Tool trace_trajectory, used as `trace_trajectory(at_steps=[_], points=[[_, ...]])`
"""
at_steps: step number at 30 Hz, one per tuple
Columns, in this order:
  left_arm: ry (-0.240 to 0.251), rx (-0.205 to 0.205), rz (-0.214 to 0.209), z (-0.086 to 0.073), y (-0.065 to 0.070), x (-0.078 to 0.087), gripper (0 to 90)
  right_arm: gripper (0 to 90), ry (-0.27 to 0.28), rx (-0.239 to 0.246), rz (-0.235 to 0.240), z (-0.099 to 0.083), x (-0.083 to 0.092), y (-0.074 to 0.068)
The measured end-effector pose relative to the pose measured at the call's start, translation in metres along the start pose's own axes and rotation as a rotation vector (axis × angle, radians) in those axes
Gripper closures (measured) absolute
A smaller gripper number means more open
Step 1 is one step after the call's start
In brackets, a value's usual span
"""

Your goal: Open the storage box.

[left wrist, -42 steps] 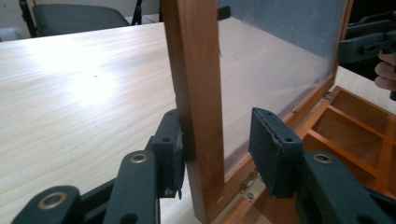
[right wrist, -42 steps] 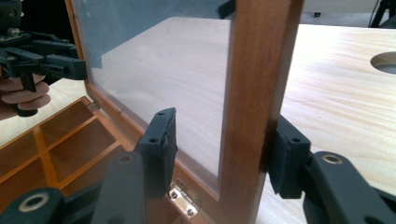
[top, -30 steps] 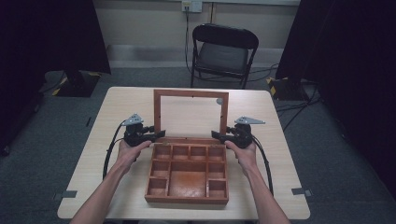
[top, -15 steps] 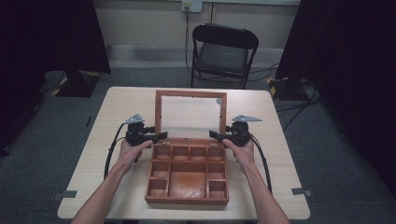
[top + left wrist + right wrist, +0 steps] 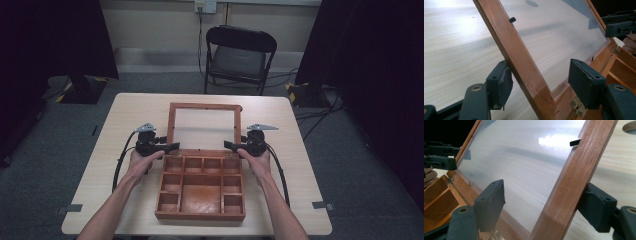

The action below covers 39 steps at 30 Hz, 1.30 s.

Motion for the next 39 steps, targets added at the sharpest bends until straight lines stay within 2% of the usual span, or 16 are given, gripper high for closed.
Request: trace_trajectory(at_steps=[2, 9, 14, 23, 29, 31, 37, 39], points=[[-0.006, 0.005, 0.0, -0.001, -0.001, -0.001, 35.8, 24.0, -0.006, -0.013, 0.003, -0.001, -0.001, 0.001], [-0.019, 0.025, -0.002, -0.003, -0.004, -0.003, 35.6, 22.9, -0.02, -0.014, -0.008, -0.002, -0.004, 0.002], [-0.028, 0.025, 0.012, -0.003, -0.003, -0.003, 35.1, 21.9, -0.024, -0.016, -0.029, -0.002, -0.005, 0.001], [-0.032, 0.032, 0.023, -0.003, -0.004, -0.004, 32.6, 21.2, -0.033, -0.024, -0.04, -0.004, -0.008, 0.002], [-0.037, 0.07, 0.022, -0.005, -0.007, -0.007, 29.2, 19.9, -0.06, -0.042, -0.045, -0.008, -0.011, 0.004], [-0.045, 0.082, 0.014, -0.005, -0.008, -0.007, 28.9, 19.5, -0.052, -0.05, -0.059, -0.009, -0.012, 0.004], [-0.045, 0.075, 0.024, -0.005, -0.008, -0.008, 27.4, 19.1, -0.059, -0.045, -0.064, -0.009, -0.012, 0.005], [-0.042, 0.089, 0.025, -0.005, -0.008, -0.008, 27.3, 19.3, -0.062, -0.046, -0.064, -0.009, -0.011, 0.005]])
Point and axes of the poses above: each handheld gripper's, and its own axes: x roughly backward along the jaws, z roughly out of its top, y roughly to its right, the point moved 1 cm from there along -x, roughly forward along the jaws, and after that the axes turned 13 degrees about x, right-handed, at the moved point
